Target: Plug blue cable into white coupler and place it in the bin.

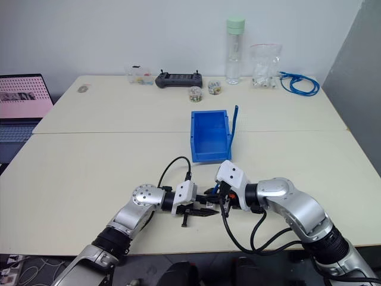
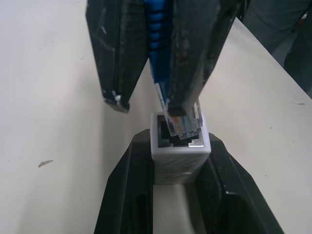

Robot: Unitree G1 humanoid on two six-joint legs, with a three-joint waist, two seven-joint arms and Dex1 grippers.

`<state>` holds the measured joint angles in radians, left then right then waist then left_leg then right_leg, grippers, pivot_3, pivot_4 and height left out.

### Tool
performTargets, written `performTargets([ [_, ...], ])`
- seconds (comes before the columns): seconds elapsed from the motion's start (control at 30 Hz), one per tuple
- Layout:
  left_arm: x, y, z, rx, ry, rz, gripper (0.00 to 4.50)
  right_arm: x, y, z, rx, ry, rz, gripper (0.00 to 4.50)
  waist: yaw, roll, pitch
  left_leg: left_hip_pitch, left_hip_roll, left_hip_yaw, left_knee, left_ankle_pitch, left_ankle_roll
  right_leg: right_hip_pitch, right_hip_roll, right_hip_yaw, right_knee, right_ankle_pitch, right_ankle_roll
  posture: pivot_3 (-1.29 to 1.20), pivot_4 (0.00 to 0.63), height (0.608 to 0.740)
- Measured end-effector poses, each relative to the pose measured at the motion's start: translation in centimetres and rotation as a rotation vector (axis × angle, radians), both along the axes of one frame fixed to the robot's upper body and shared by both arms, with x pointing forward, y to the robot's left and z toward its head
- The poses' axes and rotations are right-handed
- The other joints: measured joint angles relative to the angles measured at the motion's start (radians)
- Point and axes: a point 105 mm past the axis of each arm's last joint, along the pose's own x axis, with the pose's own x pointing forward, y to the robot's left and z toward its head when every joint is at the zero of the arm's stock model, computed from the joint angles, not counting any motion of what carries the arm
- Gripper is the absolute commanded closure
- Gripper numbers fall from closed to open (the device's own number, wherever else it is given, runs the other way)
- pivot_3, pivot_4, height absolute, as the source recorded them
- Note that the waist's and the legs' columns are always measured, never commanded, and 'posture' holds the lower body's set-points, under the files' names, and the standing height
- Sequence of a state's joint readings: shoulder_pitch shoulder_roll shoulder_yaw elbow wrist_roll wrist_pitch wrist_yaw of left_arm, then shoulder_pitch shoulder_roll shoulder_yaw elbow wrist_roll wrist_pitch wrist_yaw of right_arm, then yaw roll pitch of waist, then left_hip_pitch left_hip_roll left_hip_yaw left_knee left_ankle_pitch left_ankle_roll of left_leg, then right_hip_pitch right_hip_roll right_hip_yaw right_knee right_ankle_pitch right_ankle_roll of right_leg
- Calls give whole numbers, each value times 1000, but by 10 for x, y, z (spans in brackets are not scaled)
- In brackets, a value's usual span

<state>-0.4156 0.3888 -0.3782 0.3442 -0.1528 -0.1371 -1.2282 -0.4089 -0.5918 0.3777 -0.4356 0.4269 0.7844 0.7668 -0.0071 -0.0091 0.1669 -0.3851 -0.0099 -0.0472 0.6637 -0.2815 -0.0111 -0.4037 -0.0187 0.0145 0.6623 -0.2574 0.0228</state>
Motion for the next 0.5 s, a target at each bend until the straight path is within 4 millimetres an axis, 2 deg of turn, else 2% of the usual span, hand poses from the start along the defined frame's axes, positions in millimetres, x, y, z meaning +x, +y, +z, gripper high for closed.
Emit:
performTargets([
  [0.5,4,1,-3,-16,10,68,3700,1,7,-5,-128,-147,58,4339,-5,1,-7,6,0,0,-1,0,0,6,0,0,0,0,0,0,150,740],
])
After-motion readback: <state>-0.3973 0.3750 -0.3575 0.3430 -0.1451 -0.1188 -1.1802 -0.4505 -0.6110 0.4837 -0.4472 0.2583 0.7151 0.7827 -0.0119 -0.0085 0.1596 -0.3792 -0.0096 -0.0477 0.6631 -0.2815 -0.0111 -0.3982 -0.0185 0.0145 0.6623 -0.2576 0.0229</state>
